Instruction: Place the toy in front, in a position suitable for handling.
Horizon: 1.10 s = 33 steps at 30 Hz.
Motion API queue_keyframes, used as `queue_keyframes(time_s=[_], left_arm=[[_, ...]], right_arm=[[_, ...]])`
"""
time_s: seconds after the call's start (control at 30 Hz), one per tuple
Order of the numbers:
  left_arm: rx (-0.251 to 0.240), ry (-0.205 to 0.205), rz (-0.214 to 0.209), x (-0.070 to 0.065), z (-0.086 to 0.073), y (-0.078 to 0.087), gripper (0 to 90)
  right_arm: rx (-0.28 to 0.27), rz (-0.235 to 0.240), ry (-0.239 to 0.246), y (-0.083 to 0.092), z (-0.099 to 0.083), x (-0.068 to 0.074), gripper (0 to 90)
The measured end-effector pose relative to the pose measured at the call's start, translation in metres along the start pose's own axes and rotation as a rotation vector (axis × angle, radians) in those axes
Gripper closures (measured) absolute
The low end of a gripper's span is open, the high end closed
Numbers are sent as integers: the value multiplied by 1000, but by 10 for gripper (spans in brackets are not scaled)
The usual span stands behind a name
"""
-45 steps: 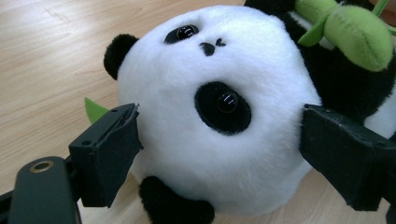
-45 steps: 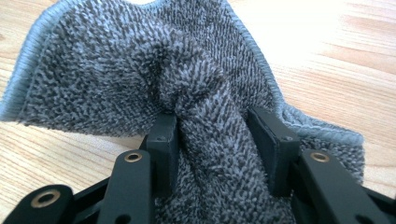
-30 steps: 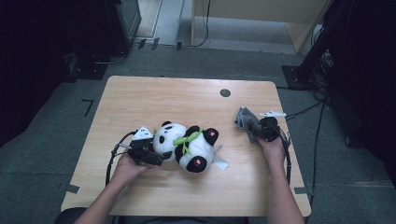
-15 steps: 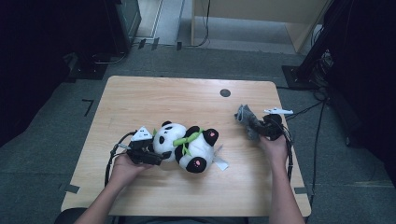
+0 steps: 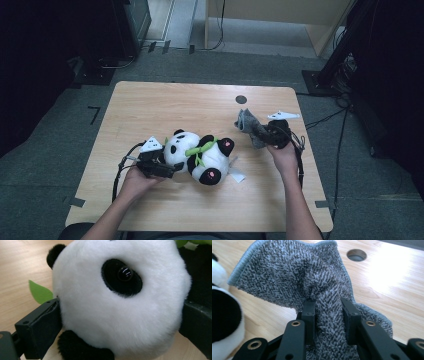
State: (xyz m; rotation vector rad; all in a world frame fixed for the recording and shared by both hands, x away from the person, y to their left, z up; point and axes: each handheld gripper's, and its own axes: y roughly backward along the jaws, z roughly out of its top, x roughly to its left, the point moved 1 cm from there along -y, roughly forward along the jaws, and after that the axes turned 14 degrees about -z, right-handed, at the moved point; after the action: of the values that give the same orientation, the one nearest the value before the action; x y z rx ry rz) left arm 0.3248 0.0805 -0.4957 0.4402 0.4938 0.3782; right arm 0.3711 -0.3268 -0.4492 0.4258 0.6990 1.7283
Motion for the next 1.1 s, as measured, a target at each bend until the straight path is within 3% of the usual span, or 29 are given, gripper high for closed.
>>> queue_keyframes(time_s=[0.27,0.37,0.5,0.67,1.1], left_arm=[[1,-14,-17,2,-1,-1,0],[7,-12,-10,1,0,1,73],[11,-6,5,-3,1,1,139],[-1,4,18,-8,0,0,150],[9,12,35,-12,0,0,149]], right_arm=[[-44,49,4,16,18,13,698],[-68,77,7,24,28,21,698],[-82,104,50,31,40,40,697],[-80,142,108,32,54,65,697],[-109,256,195,30,85,121,695]])
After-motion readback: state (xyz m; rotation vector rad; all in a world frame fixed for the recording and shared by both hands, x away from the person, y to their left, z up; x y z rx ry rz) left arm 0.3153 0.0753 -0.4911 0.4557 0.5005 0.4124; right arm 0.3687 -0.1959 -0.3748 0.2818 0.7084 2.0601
